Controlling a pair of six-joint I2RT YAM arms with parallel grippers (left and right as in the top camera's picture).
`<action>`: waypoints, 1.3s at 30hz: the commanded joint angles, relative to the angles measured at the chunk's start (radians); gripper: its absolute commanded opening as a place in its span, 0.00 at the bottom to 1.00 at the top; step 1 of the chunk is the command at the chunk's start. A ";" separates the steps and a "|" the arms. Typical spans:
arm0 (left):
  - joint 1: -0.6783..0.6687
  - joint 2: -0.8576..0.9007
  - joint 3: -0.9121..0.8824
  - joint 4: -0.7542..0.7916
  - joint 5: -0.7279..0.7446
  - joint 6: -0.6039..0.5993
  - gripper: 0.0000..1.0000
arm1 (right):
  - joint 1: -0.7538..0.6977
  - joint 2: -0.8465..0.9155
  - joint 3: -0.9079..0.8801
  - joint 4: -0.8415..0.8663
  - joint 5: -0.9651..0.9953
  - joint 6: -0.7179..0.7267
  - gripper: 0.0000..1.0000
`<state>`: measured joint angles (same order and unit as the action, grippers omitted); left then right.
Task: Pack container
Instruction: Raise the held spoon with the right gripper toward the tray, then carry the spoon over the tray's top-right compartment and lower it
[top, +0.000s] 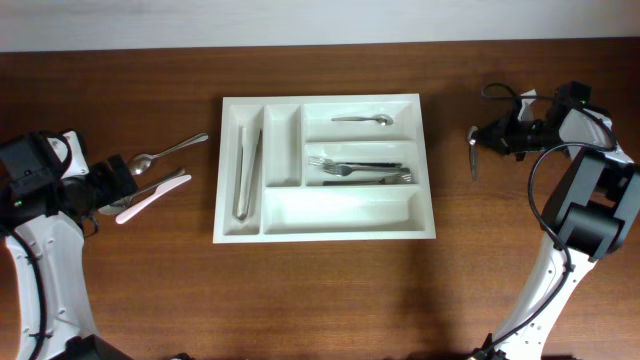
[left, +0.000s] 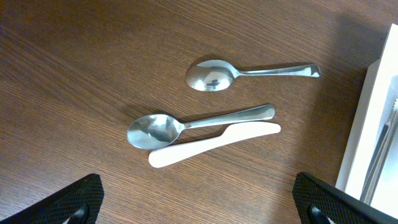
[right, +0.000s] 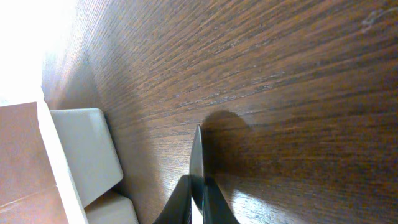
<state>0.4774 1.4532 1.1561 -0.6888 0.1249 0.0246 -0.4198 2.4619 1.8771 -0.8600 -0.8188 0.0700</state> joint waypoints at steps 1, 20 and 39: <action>0.003 0.005 0.016 0.002 0.018 -0.010 0.99 | 0.013 0.089 -0.042 -0.027 0.188 -0.011 0.04; 0.003 0.005 0.016 0.002 0.017 -0.010 0.99 | 0.012 -0.185 -0.023 -0.045 0.010 -0.029 0.04; 0.003 0.005 0.016 0.002 0.017 -0.010 0.99 | 0.055 -0.409 -0.023 -0.175 -0.047 -0.081 0.04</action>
<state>0.4774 1.4532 1.1561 -0.6888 0.1253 0.0246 -0.4038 2.0853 1.8576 -1.0153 -0.8288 0.0360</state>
